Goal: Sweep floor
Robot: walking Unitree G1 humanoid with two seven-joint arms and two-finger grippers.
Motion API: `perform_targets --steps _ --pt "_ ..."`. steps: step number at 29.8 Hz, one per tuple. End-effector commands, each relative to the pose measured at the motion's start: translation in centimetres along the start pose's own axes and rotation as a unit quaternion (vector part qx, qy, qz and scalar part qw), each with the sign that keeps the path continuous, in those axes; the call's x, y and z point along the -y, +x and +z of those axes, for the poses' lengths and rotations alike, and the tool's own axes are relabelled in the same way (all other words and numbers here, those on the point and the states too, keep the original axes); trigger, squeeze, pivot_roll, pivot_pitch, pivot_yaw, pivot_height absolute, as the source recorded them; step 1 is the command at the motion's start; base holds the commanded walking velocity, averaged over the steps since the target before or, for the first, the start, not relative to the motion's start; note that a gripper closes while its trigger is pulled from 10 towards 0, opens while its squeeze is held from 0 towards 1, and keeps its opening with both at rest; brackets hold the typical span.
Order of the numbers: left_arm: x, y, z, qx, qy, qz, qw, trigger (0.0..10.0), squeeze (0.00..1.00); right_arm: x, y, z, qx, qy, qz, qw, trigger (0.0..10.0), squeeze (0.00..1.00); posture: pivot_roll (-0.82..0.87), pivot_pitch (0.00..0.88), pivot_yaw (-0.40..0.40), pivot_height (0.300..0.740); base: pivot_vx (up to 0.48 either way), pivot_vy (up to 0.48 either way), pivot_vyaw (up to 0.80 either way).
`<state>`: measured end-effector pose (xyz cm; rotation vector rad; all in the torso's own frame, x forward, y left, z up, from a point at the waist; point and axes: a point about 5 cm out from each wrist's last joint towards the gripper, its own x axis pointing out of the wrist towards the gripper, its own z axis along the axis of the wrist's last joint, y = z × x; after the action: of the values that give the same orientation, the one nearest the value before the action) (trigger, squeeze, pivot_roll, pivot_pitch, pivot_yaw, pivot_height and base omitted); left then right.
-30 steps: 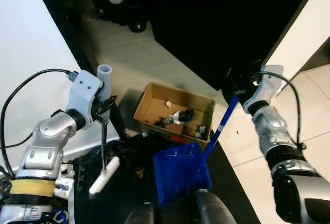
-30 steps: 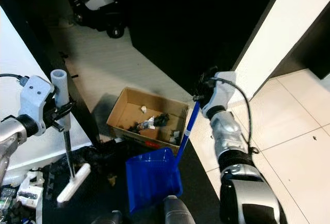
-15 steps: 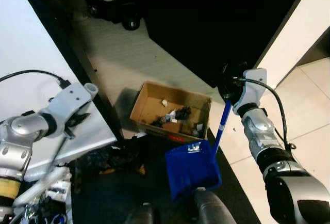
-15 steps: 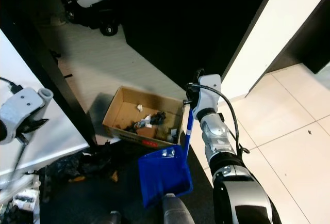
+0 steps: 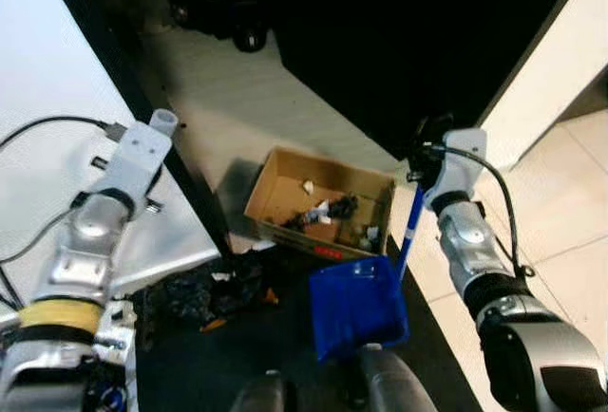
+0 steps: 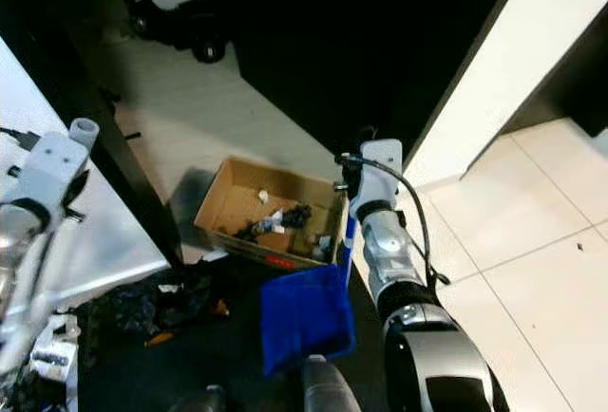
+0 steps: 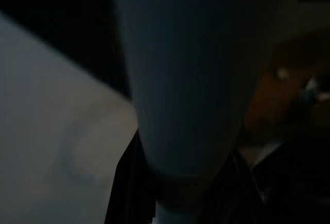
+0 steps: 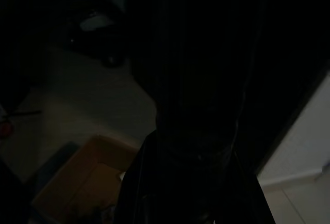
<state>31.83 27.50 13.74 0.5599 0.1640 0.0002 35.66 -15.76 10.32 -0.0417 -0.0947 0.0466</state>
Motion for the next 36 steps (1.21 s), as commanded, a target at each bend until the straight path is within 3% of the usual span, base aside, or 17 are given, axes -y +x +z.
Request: perform_targets --steps 1,9,18,20,21,23,24,26,32,35,36 --pt "0.8 0.2 -0.1 0.01 -0.007 0.018 1.0 10.0 0.0 -0.5 0.4 0.6 0.014 0.004 -0.009 1.0 10.0 0.0 0.01 0.172 -0.038 0.74 0.0 0.0 0.0" --pt "4.1 1.1 -0.7 0.017 -0.013 0.023 1.0 10.0 0.0 -2.4 0.3 0.4 0.013 -0.016 -0.012 1.0 10.0 0.0 0.01 0.205 -0.053 0.74 0.0 0.0 0.0" --pt "5.7 2.1 -0.7 0.02 -0.013 0.035 0.999 10.0 0.0 -3.9 0.5 0.6 0.016 -0.037 -0.018 0.999 10.0 0.0 0.0 0.24 -0.066 0.74 0.0 0.0 0.0" --pt "7.4 2.7 0.9 0.05 -0.078 0.026 0.995 10.0 0.0 -4.8 0.5 0.8 0.022 -0.026 -0.011 0.999 10.0 0.0 0.0 0.246 -0.07 0.74 0.0 0.0 0.0" --pt "7.4 2.7 0.9 0.05 -0.078 0.026 0.995 10.0 0.0 -4.8 0.5 0.8 0.022 -0.026 -0.011 0.999 10.0 0.0 0.0 0.246 -0.07 0.74 0.0 0.0 0.0" --pt "8.9 3.1 2.4 0.078 -0.126 0.006 0.989 10.0 0.0 -5.3 0.5 0.9 0.024 -0.02 -0.008 0.999 10.0 0.0 -0.01 0.245 -0.068 0.74 0.0 0.0 0.0" --pt "8.9 3.1 2.4 0.078 -0.126 0.006 0.989 10.0 0.0 -5.3 0.5 0.9 0.024 -0.02 -0.008 0.999 10.0 0.0 -0.01 0.245 -0.068 0.74 0.0 0.0 0.0" --pt "10.8 3.3 4.7 0.118 -0.158 -0.035 0.98 10.0 0.0 -5.8 0.4 0.8 0.024 -0.016 -0.006 1.0 10.0 0.0 -0.01 0.244 -0.063 0.74 0.0 0.0 0.0" --pt "12.2 3.3 6.2 0.147 -0.179 -0.061 0.971 10.0 0.0 -6.1 0.3 0.8 0.026 -0.016 -0.006 1.0 10.0 0.0 -0.01 0.243 -0.062 0.74 0.0 0.0 0.0" --pt "14.7 2.8 8.2 0.185 -0.206 -0.122 0.953 10.0 0.0 -6.6 0.2 0.7 0.024 -0.017 -0.008 1.0 10.0 0.0 0.0 0.24 -0.054 0.74 0.0 0.0 0.0" --pt "14.7 2.8 8.2 0.185 -0.206 -0.122 0.953 10.0 0.0 -6.6 0.2 0.7 0.024 -0.017 -0.008 1.0 10.0 0.0 0.0 0.24 -0.054 0.74 0.0 0.0 0.0"
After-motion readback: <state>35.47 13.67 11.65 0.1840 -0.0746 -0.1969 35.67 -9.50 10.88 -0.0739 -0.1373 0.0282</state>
